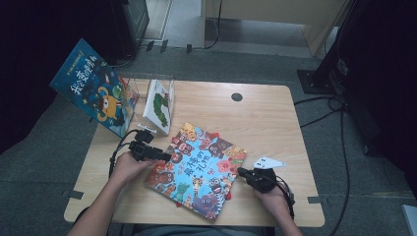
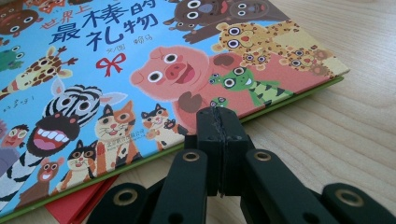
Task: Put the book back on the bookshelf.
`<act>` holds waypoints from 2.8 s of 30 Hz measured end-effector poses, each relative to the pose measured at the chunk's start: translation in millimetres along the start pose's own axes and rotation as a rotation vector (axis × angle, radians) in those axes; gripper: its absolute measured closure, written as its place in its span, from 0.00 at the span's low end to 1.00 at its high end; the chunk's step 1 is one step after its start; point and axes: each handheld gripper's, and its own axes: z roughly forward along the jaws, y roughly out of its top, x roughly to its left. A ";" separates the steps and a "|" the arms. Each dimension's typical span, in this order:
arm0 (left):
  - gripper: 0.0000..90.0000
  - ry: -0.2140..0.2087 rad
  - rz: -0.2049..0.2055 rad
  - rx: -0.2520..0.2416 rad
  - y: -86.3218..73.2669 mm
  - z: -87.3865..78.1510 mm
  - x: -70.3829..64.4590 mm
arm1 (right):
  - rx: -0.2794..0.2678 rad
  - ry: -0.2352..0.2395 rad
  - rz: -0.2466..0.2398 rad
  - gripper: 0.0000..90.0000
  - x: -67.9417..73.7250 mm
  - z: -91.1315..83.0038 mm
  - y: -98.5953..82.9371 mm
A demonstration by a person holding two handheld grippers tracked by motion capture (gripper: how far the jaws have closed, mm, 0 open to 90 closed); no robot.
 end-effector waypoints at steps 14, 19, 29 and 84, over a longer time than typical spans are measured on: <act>0.49 0.009 -0.046 0.014 2.5 4.5 -7.2 | -0.021 -0.001 -0.001 1.00 -2.3 6.4 2.9; 0.53 0.035 -0.074 0.032 5.1 4.3 -9.2 | -0.019 0.011 0.008 1.00 -4.1 7.2 3.6; 0.64 -0.058 -0.143 -0.036 8.6 -22.0 -11.4 | 0.003 0.034 0.023 1.00 -8.7 10.6 3.8; 0.91 -0.077 -0.003 0.232 98.0 -127.3 -72.9 | -0.042 0.092 -0.125 0.68 7.4 36.9 24.2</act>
